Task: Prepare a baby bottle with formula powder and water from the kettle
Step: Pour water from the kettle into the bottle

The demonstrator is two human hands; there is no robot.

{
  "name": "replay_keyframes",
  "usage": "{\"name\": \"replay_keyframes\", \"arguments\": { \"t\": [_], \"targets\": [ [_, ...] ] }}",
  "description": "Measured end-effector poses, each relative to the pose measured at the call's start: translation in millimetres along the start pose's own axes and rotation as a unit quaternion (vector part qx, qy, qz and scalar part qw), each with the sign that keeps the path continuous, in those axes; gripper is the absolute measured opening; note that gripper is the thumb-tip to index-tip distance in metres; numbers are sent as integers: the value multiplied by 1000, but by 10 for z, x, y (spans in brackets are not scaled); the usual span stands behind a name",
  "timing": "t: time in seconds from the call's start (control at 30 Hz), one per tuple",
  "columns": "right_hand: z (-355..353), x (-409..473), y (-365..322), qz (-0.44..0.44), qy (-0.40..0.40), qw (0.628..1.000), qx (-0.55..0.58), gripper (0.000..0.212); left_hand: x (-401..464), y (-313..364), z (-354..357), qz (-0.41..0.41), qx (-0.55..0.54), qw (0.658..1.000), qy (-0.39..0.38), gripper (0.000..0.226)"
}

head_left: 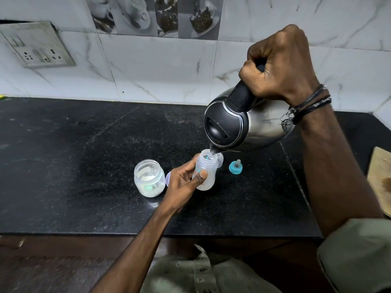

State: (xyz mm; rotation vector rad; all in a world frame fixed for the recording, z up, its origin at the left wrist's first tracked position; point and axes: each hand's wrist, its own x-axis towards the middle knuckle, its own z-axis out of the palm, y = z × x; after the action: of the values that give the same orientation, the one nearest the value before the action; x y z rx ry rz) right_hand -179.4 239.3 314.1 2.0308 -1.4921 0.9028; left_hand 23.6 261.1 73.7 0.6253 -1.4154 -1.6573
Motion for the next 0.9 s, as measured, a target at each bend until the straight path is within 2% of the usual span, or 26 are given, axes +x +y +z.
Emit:
{"name": "replay_keyframes", "arguments": {
  "t": [0.47,0.67,0.9],
  "targets": [
    [-15,3,11,-1,-2,1000,-9,25,-3,1,0,7,-10,1000,-4,61],
    [-17,8,4,-2,-3,1000,-8,24,9,-4,1,14,-15,1000,-2,53],
    [4,18,-11,1,-7,1000,-5,21,6,-42,-13,9,-23,1000,-6,57]
  ]
}}
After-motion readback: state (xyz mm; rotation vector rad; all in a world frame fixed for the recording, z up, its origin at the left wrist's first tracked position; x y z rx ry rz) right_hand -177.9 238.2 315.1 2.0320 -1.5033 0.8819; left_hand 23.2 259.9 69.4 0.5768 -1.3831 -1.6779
